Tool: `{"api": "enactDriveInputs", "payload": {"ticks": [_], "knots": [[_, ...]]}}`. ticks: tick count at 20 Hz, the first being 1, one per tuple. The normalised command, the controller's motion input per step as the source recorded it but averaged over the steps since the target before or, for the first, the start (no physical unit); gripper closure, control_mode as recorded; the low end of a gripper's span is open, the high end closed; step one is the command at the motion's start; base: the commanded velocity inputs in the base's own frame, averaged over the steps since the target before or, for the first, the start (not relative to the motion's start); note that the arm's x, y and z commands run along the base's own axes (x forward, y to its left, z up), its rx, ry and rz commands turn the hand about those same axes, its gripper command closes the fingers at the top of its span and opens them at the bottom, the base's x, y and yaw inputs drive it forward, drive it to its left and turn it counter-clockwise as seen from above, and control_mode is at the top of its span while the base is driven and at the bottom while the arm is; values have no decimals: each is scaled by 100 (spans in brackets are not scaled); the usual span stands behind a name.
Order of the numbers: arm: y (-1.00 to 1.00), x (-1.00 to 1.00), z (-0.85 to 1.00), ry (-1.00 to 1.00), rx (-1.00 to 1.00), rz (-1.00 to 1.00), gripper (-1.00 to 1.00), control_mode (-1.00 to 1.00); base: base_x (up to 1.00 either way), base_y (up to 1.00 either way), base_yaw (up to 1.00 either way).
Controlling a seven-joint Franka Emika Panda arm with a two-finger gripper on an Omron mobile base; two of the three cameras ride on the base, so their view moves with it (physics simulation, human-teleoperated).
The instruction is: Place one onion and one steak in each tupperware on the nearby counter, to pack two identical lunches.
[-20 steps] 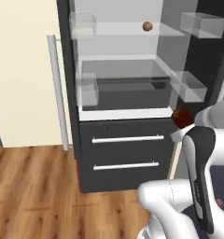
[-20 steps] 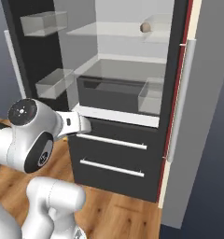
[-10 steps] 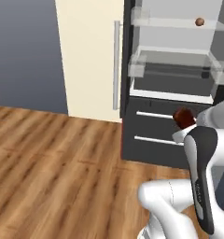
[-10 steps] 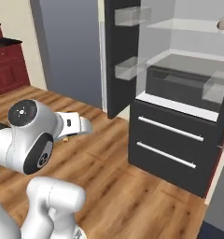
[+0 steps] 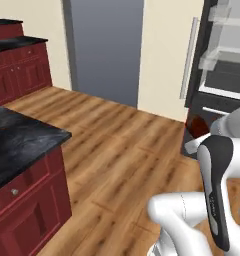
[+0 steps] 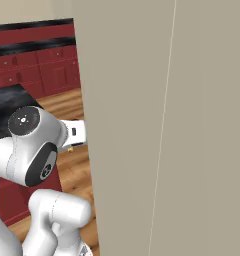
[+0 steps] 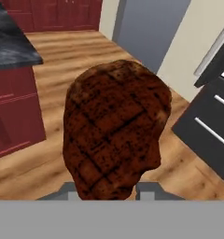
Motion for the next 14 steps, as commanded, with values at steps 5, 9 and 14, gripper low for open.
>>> {"api": "enactDriveInputs", "payload": {"ticks": [5, 9, 14], "knots": [[0, 0, 0, 0, 0, 0, 100, 100, -97, 74, 50], [0, 0, 0, 0, 0, 0, 100, 100, -64, 96, 45], [0, 0, 0, 0, 0, 0, 100, 100, -22, 100, 37]]}}
